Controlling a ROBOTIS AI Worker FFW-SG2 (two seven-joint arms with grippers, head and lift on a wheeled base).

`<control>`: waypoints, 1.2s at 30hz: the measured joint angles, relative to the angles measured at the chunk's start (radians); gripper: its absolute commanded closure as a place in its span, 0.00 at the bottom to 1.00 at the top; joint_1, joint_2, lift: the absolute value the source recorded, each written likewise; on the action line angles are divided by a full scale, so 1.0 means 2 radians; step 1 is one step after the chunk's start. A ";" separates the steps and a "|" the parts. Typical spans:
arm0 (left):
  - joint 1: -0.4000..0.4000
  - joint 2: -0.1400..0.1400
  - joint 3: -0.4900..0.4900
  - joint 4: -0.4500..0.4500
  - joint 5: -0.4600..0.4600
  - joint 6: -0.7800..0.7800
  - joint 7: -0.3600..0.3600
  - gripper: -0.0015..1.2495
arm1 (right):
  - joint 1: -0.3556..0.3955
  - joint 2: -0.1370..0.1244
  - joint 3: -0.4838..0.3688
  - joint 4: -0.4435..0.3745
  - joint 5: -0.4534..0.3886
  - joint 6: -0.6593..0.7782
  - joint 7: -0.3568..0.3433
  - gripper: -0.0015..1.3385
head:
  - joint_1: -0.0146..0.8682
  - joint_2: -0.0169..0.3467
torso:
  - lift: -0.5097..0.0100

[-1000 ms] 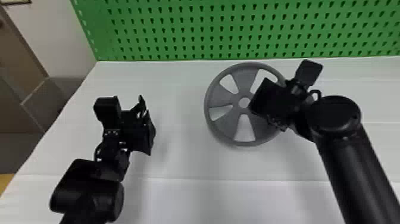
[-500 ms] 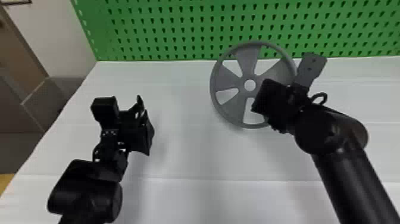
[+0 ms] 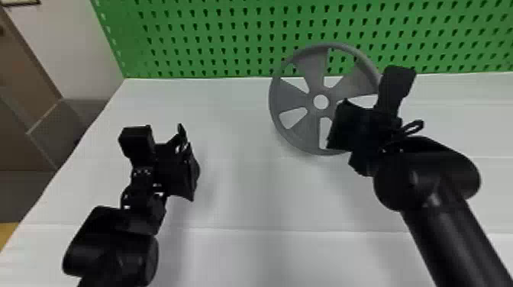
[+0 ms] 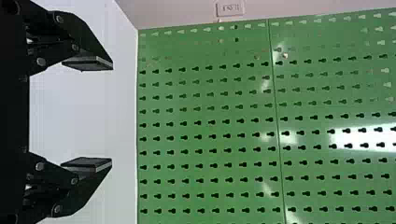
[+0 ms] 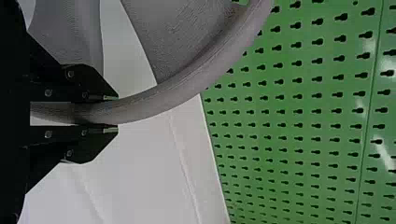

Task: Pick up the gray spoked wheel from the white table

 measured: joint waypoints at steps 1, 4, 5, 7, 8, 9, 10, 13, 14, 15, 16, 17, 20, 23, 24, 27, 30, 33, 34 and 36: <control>0.000 0.000 -0.001 0.000 0.000 0.000 0.000 0.41 | 0.000 -0.003 0.006 0.000 0.004 -0.010 0.003 0.86 | 0.90 0.38 | 0.85; 0.000 0.000 -0.003 0.000 0.002 0.002 0.000 0.41 | -0.005 -0.013 0.030 0.002 0.020 -0.043 0.010 0.87 | 0.90 0.38 | 0.85; -0.001 0.000 -0.004 0.000 0.003 0.003 0.000 0.41 | -0.007 -0.016 0.037 0.004 0.027 -0.051 0.015 0.87 | 0.90 0.38 | 0.85; -0.003 -0.001 -0.006 0.000 0.004 0.005 0.000 0.41 | -0.011 -0.024 0.051 0.008 0.041 -0.068 0.027 0.87 | 0.90 0.38 | 0.85; -0.003 -0.001 -0.007 0.000 0.005 0.006 0.000 0.41 | -0.013 -0.028 0.056 0.011 0.049 -0.080 0.034 0.87 | 0.90 0.38 | 0.85; -0.004 -0.001 -0.008 0.000 0.005 0.006 0.000 0.41 | -0.014 -0.031 0.061 0.015 0.057 -0.094 0.042 0.87 | 0.90 0.38 | 0.85; -0.004 -0.001 -0.008 0.000 0.005 0.007 0.000 0.41 | -0.014 -0.036 0.066 0.023 0.067 -0.116 0.054 0.87 | 0.90 0.38 | 0.85; -0.005 -0.003 -0.008 0.000 0.005 0.007 0.000 0.41 | -0.014 -0.046 0.072 0.041 0.079 -0.170 0.072 0.87 | 0.90 0.38 | 0.85; -0.005 -0.004 -0.008 0.000 0.005 0.007 0.000 0.41 | -0.014 -0.047 0.070 0.044 0.079 -0.181 0.078 0.87 | 0.90 0.38 | 0.85; -0.005 -0.004 -0.007 0.000 0.005 0.007 0.000 0.41 | -0.013 -0.048 0.066 0.048 0.080 -0.190 0.089 0.87 | 0.90 0.38 | 0.85; -0.005 -0.005 -0.007 0.000 0.005 0.008 0.000 0.41 | -0.011 -0.047 0.061 0.049 0.081 -0.195 0.099 0.87 | 0.90 0.38 | 0.85; -0.005 -0.005 -0.007 0.000 0.005 0.008 0.000 0.41 | -0.009 -0.047 0.054 0.051 0.082 -0.199 0.110 0.87 | 0.90 0.38 | 0.85; -0.005 -0.008 -0.006 0.000 0.005 0.008 0.000 0.41 | -0.003 -0.043 0.032 0.054 0.093 -0.212 0.144 0.87 | 0.90 0.38 | 0.85; -0.004 -0.010 -0.004 0.000 0.003 0.008 0.000 0.41 | 0.004 -0.038 0.012 0.056 0.105 -0.218 0.173 0.87 | 0.90 0.38 | 0.85; -0.004 -0.010 -0.004 0.000 0.003 0.008 0.000 0.41 | 0.006 -0.037 0.005 0.056 0.107 -0.219 0.184 0.87 | 0.90 0.38 | 0.85; -0.004 -0.011 -0.002 0.000 0.002 0.008 0.000 0.41 | 0.016 -0.028 -0.019 0.056 0.111 -0.220 0.234 0.88 | 0.90 0.38 | 0.85; -0.004 -0.012 -0.001 0.000 0.002 0.008 0.000 0.41 | 0.026 -0.023 -0.038 0.056 0.115 -0.220 0.273 0.88 | 0.90 0.38 | 0.85; -0.003 -0.013 0.002 0.000 0.001 0.008 -0.007 0.41 | 0.034 -0.022 -0.044 0.055 0.127 -0.220 0.286 0.88 | 0.90 0.38 | 0.85; -0.003 -0.013 0.004 0.000 0.001 0.008 -0.010 0.41 | 0.036 -0.024 -0.043 0.054 0.135 -0.220 0.288 0.88 | 0.90 0.38 | 0.85; -0.002 -0.014 0.007 0.000 0.001 0.008 -0.013 0.41 | 0.038 -0.028 -0.041 0.053 0.143 -0.220 0.290 0.88 | 0.90 0.38 | 0.85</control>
